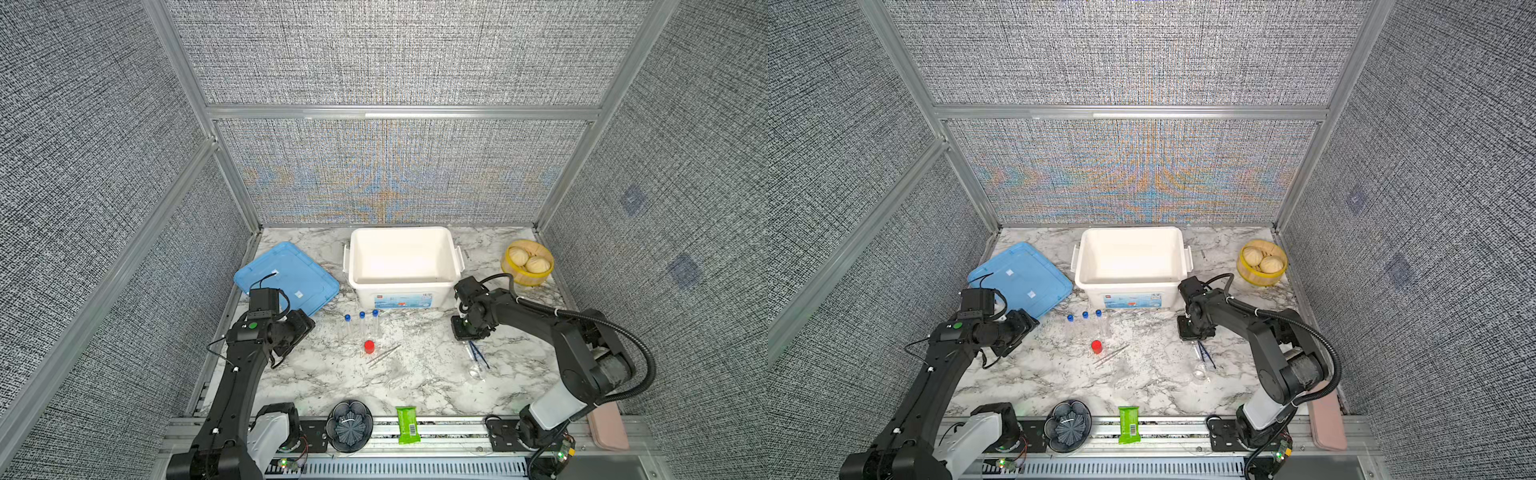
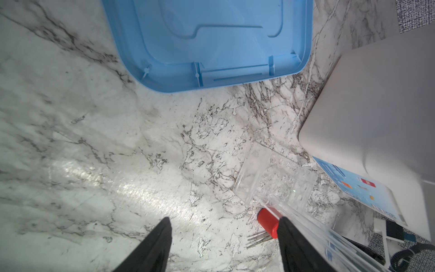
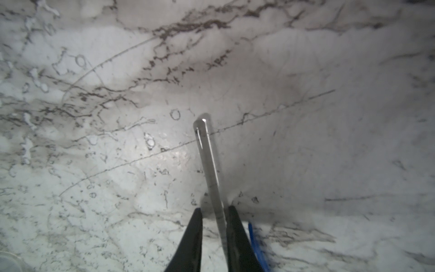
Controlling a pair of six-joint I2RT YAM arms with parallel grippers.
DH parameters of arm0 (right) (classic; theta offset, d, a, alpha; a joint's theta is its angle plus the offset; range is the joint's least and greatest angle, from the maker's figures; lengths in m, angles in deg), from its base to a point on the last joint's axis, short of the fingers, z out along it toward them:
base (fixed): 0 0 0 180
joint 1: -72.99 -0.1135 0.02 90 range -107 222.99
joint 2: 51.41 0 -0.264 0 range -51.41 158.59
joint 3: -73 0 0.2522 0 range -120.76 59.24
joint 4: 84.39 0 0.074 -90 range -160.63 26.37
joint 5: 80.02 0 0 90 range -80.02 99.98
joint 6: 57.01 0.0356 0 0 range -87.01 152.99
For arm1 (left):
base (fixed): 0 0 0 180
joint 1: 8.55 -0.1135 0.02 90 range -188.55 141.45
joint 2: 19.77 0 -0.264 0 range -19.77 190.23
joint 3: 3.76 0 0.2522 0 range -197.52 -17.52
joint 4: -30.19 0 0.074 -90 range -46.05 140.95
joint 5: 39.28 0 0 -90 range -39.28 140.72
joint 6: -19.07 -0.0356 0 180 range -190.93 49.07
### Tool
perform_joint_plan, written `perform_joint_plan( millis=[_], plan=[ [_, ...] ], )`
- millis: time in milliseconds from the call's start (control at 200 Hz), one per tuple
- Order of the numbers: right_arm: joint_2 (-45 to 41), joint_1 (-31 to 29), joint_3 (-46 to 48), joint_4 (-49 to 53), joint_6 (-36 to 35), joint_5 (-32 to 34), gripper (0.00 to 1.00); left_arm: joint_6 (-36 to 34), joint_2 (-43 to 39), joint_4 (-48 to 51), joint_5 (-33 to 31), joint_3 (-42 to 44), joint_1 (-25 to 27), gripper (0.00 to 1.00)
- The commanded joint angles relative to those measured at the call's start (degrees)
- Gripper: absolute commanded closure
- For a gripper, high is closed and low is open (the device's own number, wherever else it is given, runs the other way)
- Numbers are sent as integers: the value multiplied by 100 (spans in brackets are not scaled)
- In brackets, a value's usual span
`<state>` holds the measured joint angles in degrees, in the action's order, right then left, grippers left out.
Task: Organize the chemistry lab equipment
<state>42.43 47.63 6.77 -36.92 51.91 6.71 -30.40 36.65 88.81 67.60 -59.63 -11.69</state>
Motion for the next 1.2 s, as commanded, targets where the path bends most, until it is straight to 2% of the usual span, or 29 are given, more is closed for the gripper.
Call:
perform_joint_plan(
  millis=[0,485,860,1195],
  plan=[
    [139,-38,-44,-33,163,43,84,-19,4,-103,112,-38,-16,27],
    [274,-28,-155,-5,237,555,89,-107,145,-83,364,-71,-14,27],
    [455,488,-406,27,134,320,89,-199,175,-9,338,-212,-20,27],
    [607,852,-816,266,-62,239,83,-317,222,85,323,-390,-31,27]
  ],
)
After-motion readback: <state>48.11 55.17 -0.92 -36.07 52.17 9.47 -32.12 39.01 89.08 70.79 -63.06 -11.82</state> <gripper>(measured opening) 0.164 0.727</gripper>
